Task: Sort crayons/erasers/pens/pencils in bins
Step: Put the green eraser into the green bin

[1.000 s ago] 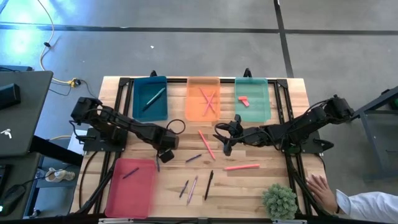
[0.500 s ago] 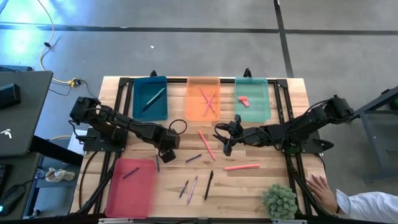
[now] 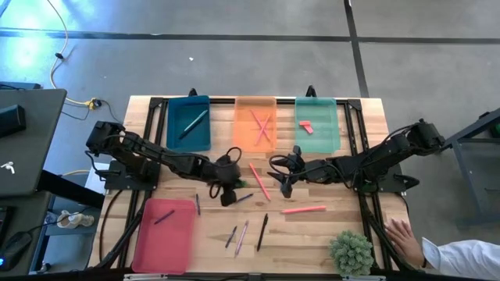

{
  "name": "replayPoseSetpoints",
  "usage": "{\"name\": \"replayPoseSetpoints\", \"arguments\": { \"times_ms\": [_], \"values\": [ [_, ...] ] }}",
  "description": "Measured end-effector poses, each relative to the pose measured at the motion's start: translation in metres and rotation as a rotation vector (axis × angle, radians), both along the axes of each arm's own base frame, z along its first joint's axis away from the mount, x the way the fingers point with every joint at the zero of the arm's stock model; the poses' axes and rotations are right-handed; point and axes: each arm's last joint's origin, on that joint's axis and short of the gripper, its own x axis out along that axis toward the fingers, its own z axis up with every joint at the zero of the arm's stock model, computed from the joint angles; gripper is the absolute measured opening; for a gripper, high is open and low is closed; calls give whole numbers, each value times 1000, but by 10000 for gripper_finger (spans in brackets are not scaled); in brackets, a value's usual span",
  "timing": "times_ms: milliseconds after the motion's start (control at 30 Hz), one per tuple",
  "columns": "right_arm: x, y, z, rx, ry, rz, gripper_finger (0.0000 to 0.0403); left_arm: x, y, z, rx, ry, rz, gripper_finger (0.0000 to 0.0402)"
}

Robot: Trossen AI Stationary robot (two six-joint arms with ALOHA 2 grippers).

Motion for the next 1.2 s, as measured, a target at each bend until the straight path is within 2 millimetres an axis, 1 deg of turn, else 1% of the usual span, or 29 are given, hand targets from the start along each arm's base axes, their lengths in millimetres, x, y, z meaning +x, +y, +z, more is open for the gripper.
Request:
{"name": "replayPoseSetpoints", "arguments": {
  "times_ms": [100,300,433,600,733,867,1000,1067,1133,1200],
  "values": [
    [0,0,0,44,-8,0,190,7,0,9,51,-108,-32,52],
    [0,0,0,135,-30,-35,190,13,3,18,192,-209,-31,52],
    [0,-2,1,196,-68,-116,190,14,6,22,321,-224,11,52],
    [2,-4,12,162,-175,-156,190,14,10,25,463,-213,92,52],
    [5,-14,18,140,-226,-170,190,15,12,29,545,-217,130,52],
    [7,-24,18,170,-239,-210,190,15,12,31,588,-221,144,52],
    [8,-28,21,183,-269,-191,190,16,12,31,599,-221,140,52],
    [11,-27,26,166,-266,-173,190,16,12,31,600,-220,139,52],
    [16,-26,36,135,-254,-167,190,16,12,31,605,-218,141,52],
    [20,-26,43,105,-207,-164,190,15,13,31,611,-215,146,52]
  ]
}}
